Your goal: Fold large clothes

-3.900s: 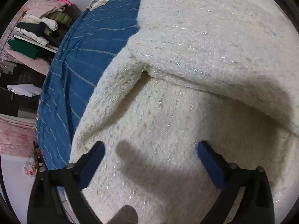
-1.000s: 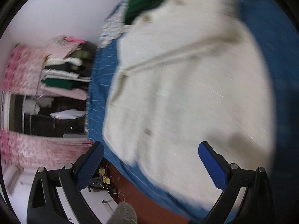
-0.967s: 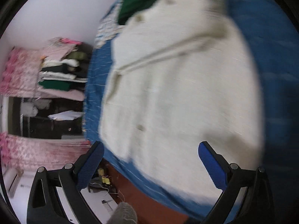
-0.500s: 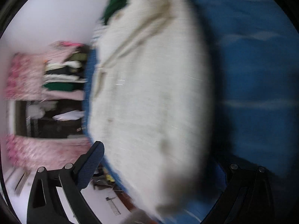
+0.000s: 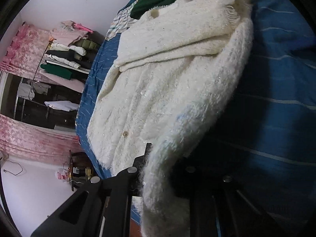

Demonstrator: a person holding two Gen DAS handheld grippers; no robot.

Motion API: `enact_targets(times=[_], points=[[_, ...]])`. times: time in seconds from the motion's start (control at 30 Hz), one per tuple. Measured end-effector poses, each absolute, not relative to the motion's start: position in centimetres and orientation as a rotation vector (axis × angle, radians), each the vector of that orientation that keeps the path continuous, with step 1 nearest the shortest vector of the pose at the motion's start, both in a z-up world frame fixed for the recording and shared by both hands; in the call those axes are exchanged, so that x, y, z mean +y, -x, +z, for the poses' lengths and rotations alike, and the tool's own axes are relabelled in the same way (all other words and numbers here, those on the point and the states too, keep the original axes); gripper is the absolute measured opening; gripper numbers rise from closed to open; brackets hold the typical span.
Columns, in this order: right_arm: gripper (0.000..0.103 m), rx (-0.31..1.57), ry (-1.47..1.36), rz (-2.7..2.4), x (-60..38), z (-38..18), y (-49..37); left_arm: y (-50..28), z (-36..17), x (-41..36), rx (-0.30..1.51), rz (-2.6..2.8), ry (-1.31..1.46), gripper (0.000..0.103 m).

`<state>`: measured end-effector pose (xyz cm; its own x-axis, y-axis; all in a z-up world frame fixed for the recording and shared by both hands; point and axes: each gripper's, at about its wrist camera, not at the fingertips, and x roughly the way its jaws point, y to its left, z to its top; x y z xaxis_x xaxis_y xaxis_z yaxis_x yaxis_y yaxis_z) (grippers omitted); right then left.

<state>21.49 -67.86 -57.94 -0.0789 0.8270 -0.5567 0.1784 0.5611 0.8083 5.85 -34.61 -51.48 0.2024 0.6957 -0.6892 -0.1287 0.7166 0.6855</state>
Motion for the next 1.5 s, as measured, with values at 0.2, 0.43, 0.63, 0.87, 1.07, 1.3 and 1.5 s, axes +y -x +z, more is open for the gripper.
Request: enact_targets(times=[0.2, 0.43, 0.63, 0.87, 1.07, 1.3, 1.5], points=[[0.084, 1.561, -1.105, 0.730, -64.1, -60.4, -25.0, -6.2, -50.4, -33.9, 1.234, 0.619, -0.522, 0.013], [0.024, 1.596, -1.095, 0.556, -62.6, -59.8, -26.1, -6.8, -48.2, -31.3, 1.249, 0.584, -0.393, 0.012], [0.022, 1.554, -0.984, 0.526, -59.9, -52.6, -26.6, -7.1, -44.3, -26.0, 1.252, 0.537, -0.242, 0.013], [0.022, 1.484, -0.836, 0.559, -50.3, -43.1, -28.6, -8.1, -39.9, -15.9, 1.237, 0.532, -0.074, 0.013], [0.022, 1.489, -0.713, 0.583, -37.7, -39.3, -31.3, -9.6, -40.4, -5.8, 1.253, 0.567, 0.036, 0.013], [0.022, 1.580, -0.509, 0.548, -24.0, -43.2, -33.7, -10.9, -47.5, 3.6, 1.401, 0.527, 0.203, 0.018], [0.038, 1.654, -0.301, 0.503, -18.1, -46.7, -34.0, -9.9, -49.6, 8.3, 1.425, 0.479, 0.416, 0.034]])
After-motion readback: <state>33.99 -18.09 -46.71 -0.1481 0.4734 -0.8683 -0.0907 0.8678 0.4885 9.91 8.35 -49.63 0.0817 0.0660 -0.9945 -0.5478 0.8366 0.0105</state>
